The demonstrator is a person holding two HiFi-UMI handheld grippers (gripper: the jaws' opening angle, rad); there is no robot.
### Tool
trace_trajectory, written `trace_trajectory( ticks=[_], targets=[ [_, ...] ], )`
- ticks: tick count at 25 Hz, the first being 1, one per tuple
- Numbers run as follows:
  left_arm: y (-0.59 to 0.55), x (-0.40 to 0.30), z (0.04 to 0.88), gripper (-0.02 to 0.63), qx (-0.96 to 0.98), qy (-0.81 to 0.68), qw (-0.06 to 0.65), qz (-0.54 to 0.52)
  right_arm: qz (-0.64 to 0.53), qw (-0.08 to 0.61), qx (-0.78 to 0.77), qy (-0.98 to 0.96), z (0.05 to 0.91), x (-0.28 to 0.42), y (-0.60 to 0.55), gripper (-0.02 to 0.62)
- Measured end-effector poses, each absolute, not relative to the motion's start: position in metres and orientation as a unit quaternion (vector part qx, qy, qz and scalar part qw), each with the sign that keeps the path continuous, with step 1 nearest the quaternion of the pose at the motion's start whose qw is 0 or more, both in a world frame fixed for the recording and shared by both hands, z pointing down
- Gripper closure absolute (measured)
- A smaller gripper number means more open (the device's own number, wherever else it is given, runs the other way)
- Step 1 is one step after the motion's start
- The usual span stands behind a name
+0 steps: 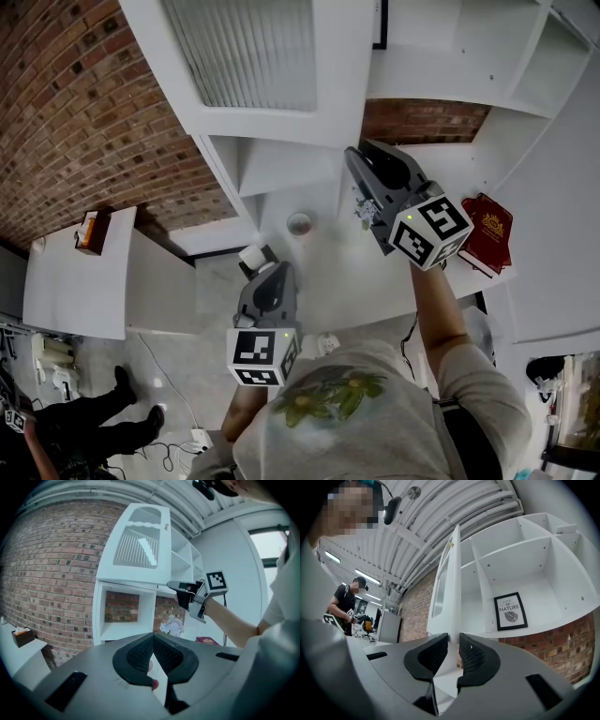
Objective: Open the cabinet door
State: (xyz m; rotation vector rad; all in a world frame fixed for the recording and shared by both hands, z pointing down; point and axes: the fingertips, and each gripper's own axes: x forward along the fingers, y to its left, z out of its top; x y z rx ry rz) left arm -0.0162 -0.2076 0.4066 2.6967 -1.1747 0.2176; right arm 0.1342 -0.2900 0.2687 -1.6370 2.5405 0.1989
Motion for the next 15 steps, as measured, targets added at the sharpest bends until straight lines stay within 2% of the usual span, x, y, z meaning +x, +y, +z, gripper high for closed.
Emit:
trace_trajectory(
  ticks=[15],
  targets=[
    [-0.191, -0.029, 0.400, 0.598, 0.912, -0.392, 0.099, 0.075, 0.061, 0.050, -0.553, 0.829, 0.269, 0.120, -0.270, 0.514]
  ],
)
